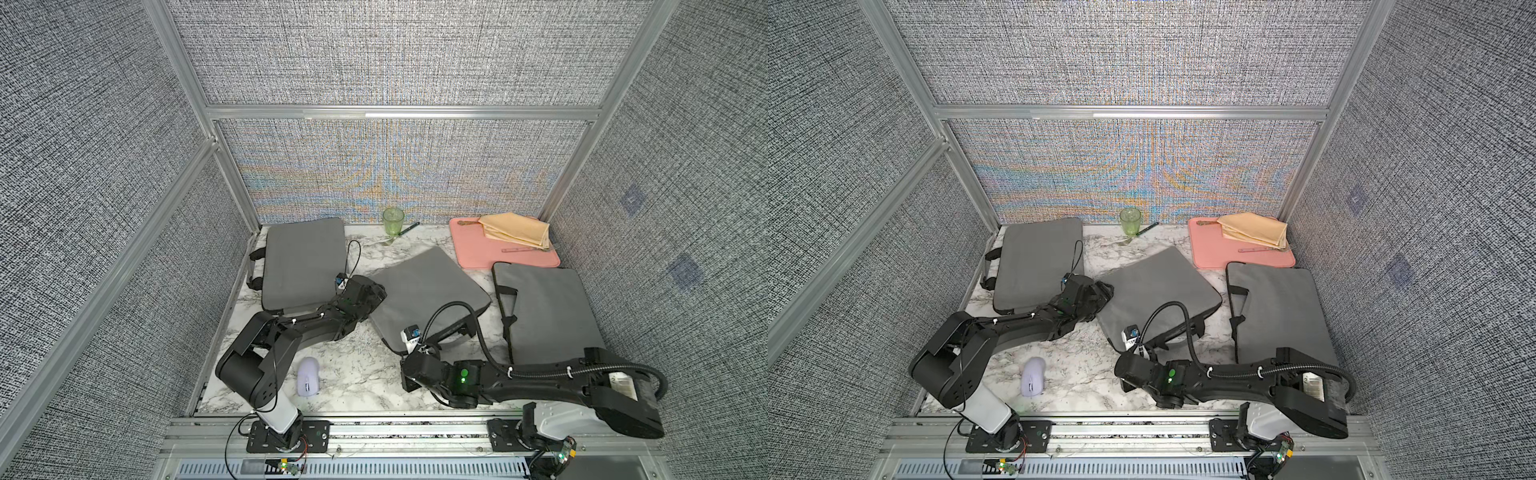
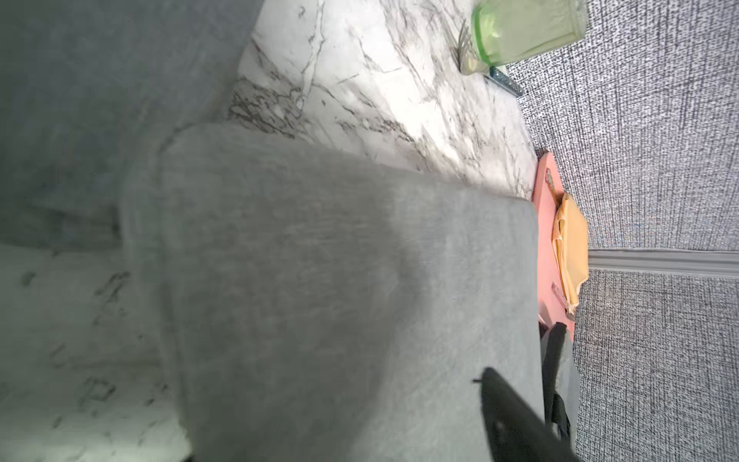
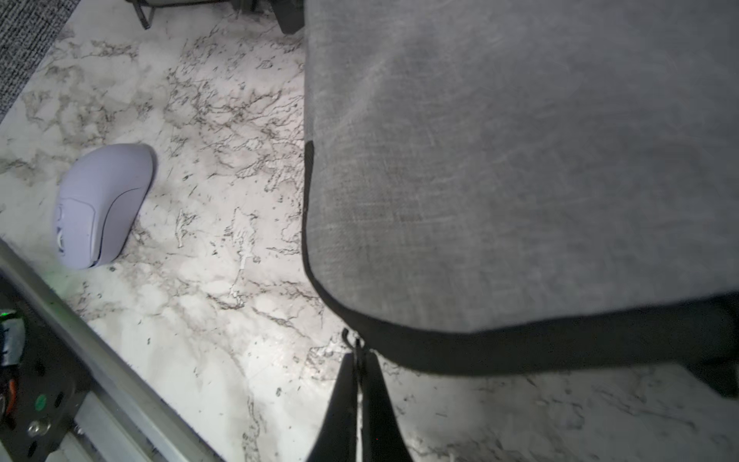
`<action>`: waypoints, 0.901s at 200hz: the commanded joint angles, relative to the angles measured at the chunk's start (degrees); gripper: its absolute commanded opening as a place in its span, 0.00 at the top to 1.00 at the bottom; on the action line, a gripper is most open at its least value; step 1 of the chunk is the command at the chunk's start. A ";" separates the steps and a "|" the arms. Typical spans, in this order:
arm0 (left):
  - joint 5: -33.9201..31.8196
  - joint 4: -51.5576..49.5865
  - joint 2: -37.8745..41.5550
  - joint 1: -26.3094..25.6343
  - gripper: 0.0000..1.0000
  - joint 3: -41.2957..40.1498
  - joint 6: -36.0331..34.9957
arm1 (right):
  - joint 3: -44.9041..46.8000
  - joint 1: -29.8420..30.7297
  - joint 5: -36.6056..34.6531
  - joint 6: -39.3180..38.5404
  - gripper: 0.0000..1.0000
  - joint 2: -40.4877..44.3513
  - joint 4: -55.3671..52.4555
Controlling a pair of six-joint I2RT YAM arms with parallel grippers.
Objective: Put the mouse into the laptop bag
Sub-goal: Zip the zipper on the zippered laptop bag.
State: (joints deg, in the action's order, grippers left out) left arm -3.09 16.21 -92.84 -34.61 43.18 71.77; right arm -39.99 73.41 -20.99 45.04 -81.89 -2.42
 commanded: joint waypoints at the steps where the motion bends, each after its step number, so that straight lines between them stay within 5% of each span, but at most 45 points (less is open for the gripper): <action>1: 2.43 -0.03 3.56 0.25 0.10 -1.93 -1.72 | -1.32 -1.31 0.30 -0.32 1.00 -1.71 0.96; 59: 8.67 -4.89 17.51 -0.80 0.09 -17.20 5.49 | -1.57 -9.19 6.40 -1.06 1.00 -3.48 6.10; 140: 11.58 6.41 14.56 -6.95 0.10 -18.30 7.98 | -3.68 -7.58 10.36 -3.51 1.00 -3.99 7.42; 166: 9.26 8.12 14.72 -8.80 0.21 -18.24 9.59 | -3.28 -7.40 10.86 -3.29 1.00 -3.76 7.81; 180: 9.02 8.16 14.15 -10.31 0.43 -17.25 9.65 | -2.91 -7.30 11.04 -3.32 1.00 -3.63 8.52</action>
State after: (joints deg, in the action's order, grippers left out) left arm 7.25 21.54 -78.08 -43.31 24.75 80.86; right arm -43.07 65.78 -10.85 42.15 -85.89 2.35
